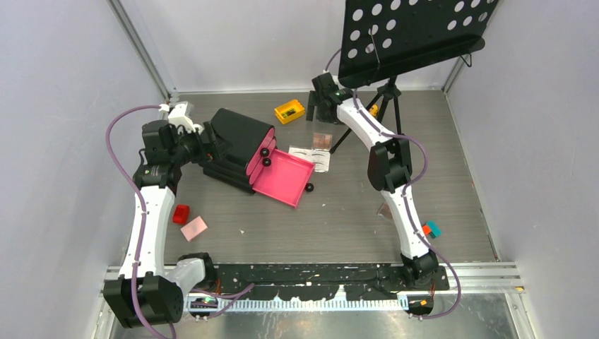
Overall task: Organize the makeup
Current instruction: Pick up the makeup tool from the center of the board.
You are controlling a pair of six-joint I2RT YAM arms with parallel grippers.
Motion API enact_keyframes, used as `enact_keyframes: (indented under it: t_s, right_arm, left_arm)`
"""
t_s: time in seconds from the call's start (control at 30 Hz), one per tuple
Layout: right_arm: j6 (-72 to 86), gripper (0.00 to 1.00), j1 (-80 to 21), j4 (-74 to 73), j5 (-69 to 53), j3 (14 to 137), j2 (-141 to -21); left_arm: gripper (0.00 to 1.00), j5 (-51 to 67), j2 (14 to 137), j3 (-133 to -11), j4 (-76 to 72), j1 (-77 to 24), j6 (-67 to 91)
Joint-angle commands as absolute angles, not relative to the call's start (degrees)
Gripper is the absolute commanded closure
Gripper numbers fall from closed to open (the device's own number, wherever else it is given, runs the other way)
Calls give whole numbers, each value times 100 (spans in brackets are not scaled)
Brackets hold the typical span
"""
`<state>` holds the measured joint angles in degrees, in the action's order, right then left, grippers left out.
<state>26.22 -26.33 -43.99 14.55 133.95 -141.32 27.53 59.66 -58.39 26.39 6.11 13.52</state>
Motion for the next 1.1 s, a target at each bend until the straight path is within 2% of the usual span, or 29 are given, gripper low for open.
enact_keyframes:
  t_s: [0.0,0.47,0.77,0.83,1.0,1.07]
  right_arm:
    - [3037,7,-2723,-4969,1688,13632,-14320]
    - [3120,6,-2895,-5326,1580,13573,-14581]
    - [3022,6,-2917,-5365,1686,12908,-14434]
    - [3007,9,-2916,-5398,1709,12907,-14447]
    - [2837,35,-2919,-5209,1787,12846,-14339]
    - [2700,38,-2937,-5084,1847,12865,-14258]
  left_arm:
    - [10,2878,5880,-6002,2393,605,1404]
    - [11,2950,5870,-6027,2408,598,1406]
    - [10,2895,5803,-6002,2425,603,1380]
    - [10,2890,5805,-5992,2428,593,1374]
    - [10,2889,5793,-5981,2409,593,1388]
    - [11,2889,5796,-5975,2405,591,1389]
